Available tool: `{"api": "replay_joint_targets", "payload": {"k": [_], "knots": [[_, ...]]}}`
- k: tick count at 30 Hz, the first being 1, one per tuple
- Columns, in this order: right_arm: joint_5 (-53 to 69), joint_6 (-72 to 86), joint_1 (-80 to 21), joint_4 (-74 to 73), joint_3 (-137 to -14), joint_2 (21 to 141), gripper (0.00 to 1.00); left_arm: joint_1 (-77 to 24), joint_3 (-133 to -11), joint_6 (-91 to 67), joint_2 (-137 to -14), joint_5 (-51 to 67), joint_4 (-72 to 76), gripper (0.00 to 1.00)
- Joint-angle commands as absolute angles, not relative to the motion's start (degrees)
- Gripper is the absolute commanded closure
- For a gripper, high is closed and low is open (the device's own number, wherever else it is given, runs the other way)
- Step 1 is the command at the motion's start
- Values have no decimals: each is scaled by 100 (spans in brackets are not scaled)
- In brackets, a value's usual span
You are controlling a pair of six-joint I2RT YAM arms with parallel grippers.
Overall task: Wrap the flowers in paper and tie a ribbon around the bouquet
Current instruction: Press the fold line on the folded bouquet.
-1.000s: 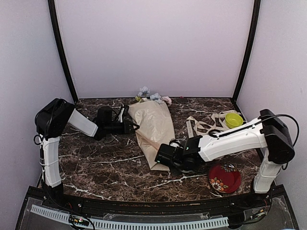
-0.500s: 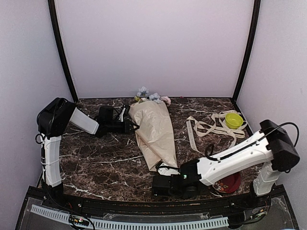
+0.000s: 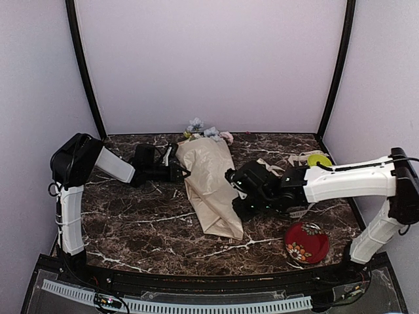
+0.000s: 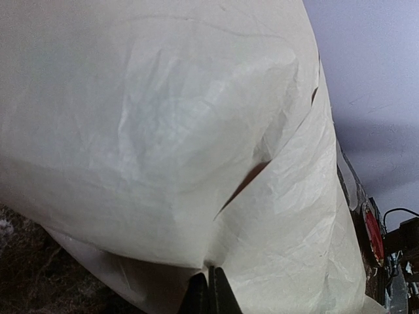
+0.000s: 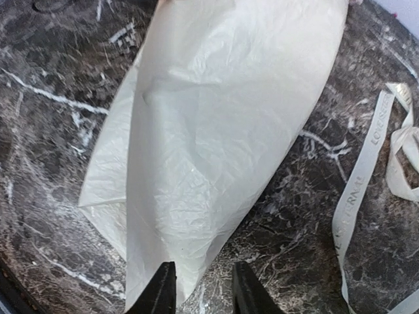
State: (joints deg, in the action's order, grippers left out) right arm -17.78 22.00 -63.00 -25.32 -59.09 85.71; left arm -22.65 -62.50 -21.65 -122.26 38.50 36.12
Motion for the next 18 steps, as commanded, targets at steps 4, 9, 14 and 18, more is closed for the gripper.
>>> {"api": "replay_joint_targets", "payload": {"k": [4,9,14,18], "knots": [[-1228,2025,-6249,-2217,-6236,9995,83,-2198,-6333,-2016,-12242,3892,3331,100],[-1117,1996,-6483,-1913,-6292,10455,86,-2204,-6427,-1982,-12230,3915,3243,100],[-1405,2069,-6705,-2042,-6282,10676,87,-2193,-6595,-2069,-12131,3937,3205,80],[-1419,2138,-6718,-2016,-6206,10733,87,-2230,-6504,-2483,-12053,4326,3379,53]]}}
